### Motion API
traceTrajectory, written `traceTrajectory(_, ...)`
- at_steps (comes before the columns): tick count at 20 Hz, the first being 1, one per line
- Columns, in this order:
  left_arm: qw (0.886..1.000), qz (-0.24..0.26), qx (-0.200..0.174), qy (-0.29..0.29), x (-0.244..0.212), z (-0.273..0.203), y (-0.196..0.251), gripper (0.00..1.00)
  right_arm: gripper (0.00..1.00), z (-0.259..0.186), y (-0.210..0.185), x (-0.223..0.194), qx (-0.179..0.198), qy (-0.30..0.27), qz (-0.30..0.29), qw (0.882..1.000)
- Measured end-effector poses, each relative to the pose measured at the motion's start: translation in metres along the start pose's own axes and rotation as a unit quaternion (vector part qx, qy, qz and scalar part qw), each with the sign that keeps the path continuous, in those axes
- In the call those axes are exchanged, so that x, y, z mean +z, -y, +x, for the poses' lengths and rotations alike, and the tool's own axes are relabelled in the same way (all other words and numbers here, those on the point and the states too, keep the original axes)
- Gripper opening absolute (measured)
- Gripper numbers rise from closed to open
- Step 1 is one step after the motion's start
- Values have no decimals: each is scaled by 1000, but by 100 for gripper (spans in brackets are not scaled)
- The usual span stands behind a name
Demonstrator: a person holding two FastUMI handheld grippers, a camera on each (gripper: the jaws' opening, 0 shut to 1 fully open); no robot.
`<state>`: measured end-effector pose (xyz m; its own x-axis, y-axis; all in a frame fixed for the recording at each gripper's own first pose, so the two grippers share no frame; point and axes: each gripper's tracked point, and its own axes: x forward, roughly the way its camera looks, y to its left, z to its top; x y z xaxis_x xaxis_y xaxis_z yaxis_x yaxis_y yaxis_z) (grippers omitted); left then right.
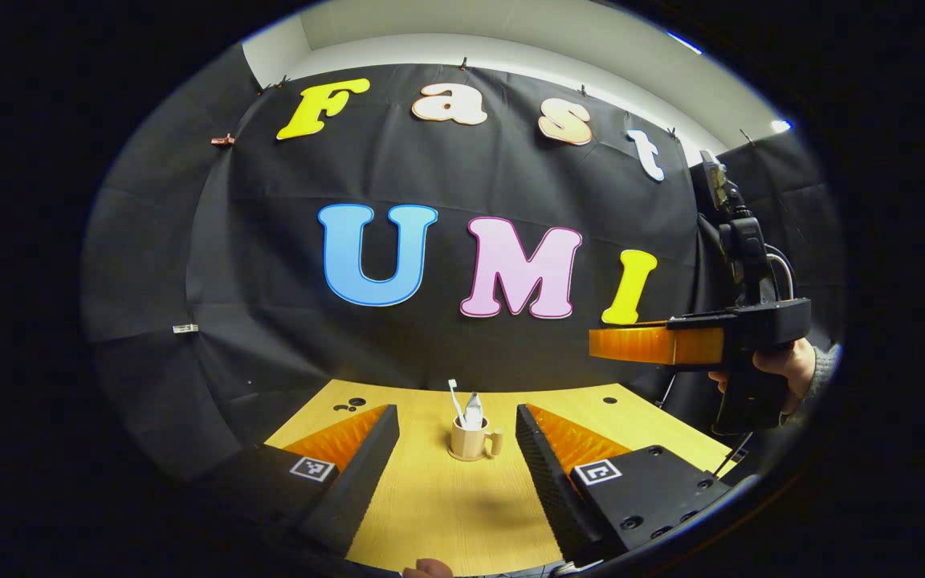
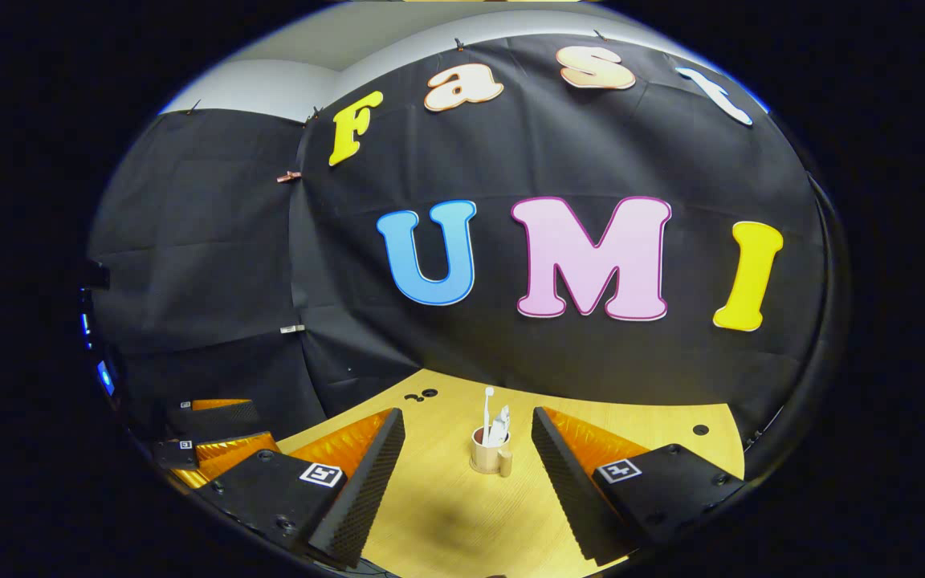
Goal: Put the toothbrush and toothpaste on the desktop into the cup, then pick up the cup and place it on the coaster on the desktop.
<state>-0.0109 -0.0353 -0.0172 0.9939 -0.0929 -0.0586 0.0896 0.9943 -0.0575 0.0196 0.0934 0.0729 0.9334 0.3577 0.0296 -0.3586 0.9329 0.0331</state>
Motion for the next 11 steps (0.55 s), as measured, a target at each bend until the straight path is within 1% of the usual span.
traceTrajectory(4, 1000, 11, -3, 3, 7, -1, 9, 93, 98, -18, 3, 15, 3, 18, 6, 1000)
traceTrajectory(8, 999, 31, 2, 24, 26, 2, 19, 93, 98, -30, 11, 17, -1, 33, 15, 999)
traceTrajectory(11, 999, 44, 5, 30, 34, 10, 25, 96, 98, -37, 13, 15, 2, 33, 16, 999)
